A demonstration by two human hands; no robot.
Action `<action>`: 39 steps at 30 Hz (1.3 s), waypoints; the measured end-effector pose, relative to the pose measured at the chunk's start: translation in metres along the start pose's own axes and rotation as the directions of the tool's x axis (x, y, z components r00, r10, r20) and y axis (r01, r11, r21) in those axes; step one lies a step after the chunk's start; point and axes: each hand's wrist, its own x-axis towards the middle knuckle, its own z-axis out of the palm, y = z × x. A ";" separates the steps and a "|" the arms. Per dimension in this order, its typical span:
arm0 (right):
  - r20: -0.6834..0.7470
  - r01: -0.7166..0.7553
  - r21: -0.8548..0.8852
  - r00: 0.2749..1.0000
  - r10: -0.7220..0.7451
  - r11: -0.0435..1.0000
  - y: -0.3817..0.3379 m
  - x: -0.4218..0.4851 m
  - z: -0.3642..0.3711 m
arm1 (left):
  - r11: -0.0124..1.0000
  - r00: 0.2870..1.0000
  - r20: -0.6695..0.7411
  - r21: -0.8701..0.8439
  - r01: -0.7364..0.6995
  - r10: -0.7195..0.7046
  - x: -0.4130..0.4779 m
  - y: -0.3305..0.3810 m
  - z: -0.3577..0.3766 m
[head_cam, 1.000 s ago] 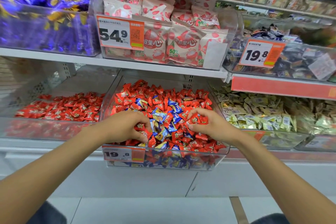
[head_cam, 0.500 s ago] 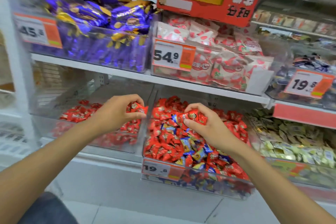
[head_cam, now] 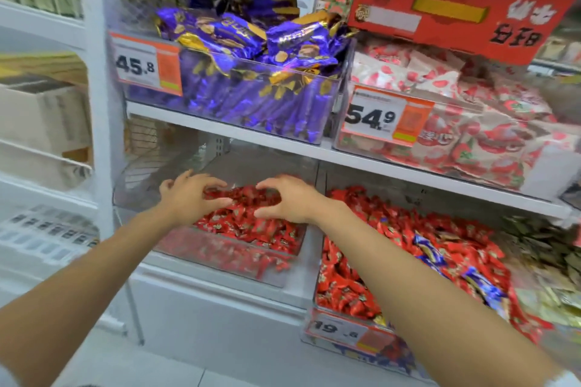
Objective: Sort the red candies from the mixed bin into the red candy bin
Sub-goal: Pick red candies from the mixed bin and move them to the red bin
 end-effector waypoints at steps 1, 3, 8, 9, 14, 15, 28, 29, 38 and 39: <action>-0.047 0.004 0.013 0.999 -0.004 1.000 0.005 -0.008 -0.002 | 1.000 0.999 -0.026 -0.006 -0.028 0.028 -0.004 0.007 0.001; -0.181 0.022 0.038 0.983 -0.014 0.999 0.018 -0.039 -0.008 | 0.992 0.987 -0.105 -0.022 -0.126 0.123 -0.012 0.028 0.003; -0.431 -0.045 0.003 0.901 0.042 0.999 0.088 -0.157 -0.020 | 0.878 0.895 -0.070 -0.176 -0.445 0.440 -0.028 0.129 0.013; -0.444 -0.099 0.028 0.890 0.101 0.995 0.105 -0.177 -0.023 | 0.845 0.867 -0.077 -0.197 -0.497 0.492 -0.029 0.153 0.019; -0.458 -0.262 0.182 0.830 0.318 0.948 0.160 -0.244 -0.041 | 0.807 0.814 0.080 -0.223 -0.548 0.575 -0.025 0.251 0.060; -0.458 -0.274 0.225 0.817 0.350 0.935 0.166 -0.251 -0.043 | 0.820 0.814 0.130 -0.192 -0.540 0.566 -0.021 0.261 0.069; -0.205 -0.238 0.209 0.938 0.280 0.949 0.181 -0.193 -0.039 | 0.842 0.830 0.144 -0.109 -0.529 0.540 -0.014 0.273 0.074; -0.115 -0.264 0.155 0.952 0.283 0.952 0.180 -0.187 -0.032 | 0.838 0.828 0.132 -0.122 -0.532 0.545 -0.017 0.273 0.071; -0.109 -0.221 0.392 0.953 0.284 0.893 0.180 -0.209 -0.041 | 0.844 0.839 0.142 -0.210 -0.494 0.526 -0.034 0.251 0.068; -0.125 -0.220 0.417 0.947 0.295 0.882 0.178 -0.214 -0.043 | 0.848 0.843 0.145 -0.221 -0.482 0.517 -0.033 0.249 0.069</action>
